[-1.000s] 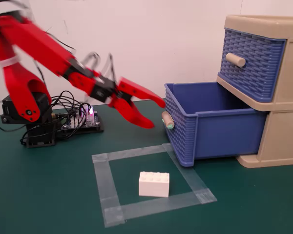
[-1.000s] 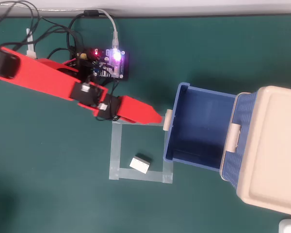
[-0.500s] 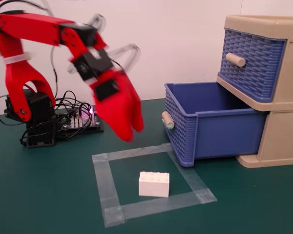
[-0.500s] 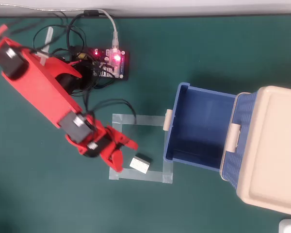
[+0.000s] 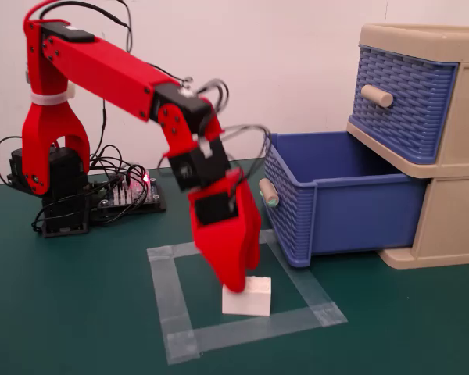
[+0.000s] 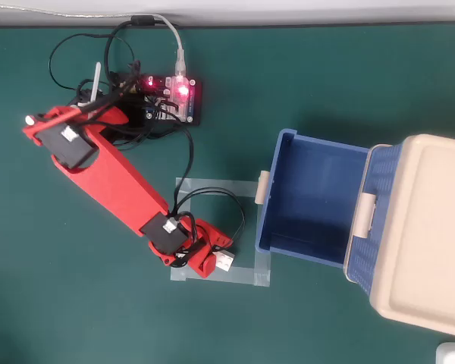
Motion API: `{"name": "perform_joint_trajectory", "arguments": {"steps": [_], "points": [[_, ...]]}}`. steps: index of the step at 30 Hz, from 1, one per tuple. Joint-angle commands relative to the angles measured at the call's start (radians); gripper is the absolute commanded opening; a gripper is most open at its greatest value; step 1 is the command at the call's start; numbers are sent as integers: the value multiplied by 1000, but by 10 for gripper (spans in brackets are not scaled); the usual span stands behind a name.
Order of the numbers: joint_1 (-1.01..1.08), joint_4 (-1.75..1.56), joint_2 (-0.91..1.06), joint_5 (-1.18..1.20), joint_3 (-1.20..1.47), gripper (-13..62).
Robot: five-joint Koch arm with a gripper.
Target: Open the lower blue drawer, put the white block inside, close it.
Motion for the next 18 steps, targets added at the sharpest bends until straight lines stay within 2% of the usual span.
{"name": "perform_joint_trajectory", "arguments": {"steps": [1, 5, 8, 10, 12, 14, 18], "points": [[-3, -12, -17, 29, -48, 336], [2, -38, -130, 29, -84, 335], [5, -38, -140, 32, -94, 318], [12, -40, -140, 43, -94, 269], [23, -40, -135, 77, -89, 171], [25, -40, -132, 101, -86, 107], [49, -41, -114, 123, -69, 7]]}}
